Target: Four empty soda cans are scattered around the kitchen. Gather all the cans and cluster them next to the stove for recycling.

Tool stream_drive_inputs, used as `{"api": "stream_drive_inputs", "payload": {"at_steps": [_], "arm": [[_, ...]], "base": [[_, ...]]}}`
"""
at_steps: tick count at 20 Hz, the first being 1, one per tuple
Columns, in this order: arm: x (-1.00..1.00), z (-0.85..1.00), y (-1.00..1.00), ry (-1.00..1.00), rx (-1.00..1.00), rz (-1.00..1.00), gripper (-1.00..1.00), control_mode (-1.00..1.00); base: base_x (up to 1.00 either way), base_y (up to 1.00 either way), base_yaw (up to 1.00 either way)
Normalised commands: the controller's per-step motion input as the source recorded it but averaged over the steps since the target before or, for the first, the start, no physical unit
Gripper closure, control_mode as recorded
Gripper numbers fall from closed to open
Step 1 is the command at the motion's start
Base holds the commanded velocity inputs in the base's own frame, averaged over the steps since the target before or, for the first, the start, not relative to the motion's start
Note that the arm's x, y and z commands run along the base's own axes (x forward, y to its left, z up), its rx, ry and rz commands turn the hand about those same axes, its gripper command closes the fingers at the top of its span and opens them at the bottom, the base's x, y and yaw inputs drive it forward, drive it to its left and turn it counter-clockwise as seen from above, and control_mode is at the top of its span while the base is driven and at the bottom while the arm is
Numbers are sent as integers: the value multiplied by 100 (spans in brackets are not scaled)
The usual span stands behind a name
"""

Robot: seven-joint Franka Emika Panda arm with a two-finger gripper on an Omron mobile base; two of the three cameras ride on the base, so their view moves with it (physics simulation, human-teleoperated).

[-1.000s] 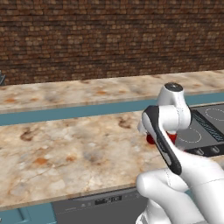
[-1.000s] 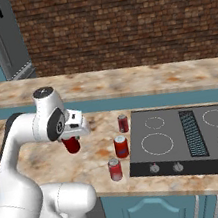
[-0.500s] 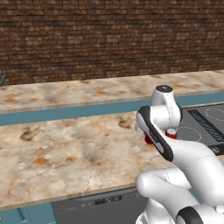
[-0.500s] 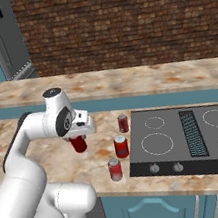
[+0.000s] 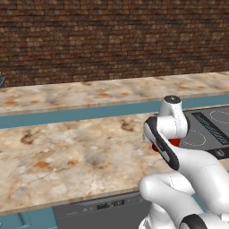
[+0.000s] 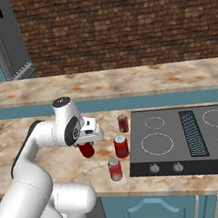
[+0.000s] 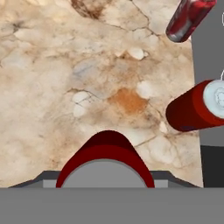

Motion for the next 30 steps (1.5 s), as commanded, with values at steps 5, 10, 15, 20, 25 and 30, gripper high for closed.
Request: {"api": "stream_drive_inputs", "payload": {"at_steps": [5, 10, 15, 20, 25, 30], "arm": [[10, -6, -14, 0, -7, -18, 100, -100], [16, -4, -16, 0, -3, -18, 100, -100], [28, 9, -17, 1, 1, -1, 100, -100], [14, -1, 3, 0, 5, 0, 100, -100], [1, -27, 0, 0, 5, -4, 100, -100], [-5, -18, 0, -1, 0, -10, 100, -100]], "base": [[0, 0, 0], [0, 0, 0], [0, 0, 0], [0, 0, 0], [0, 0, 0], [0, 0, 0]]}}
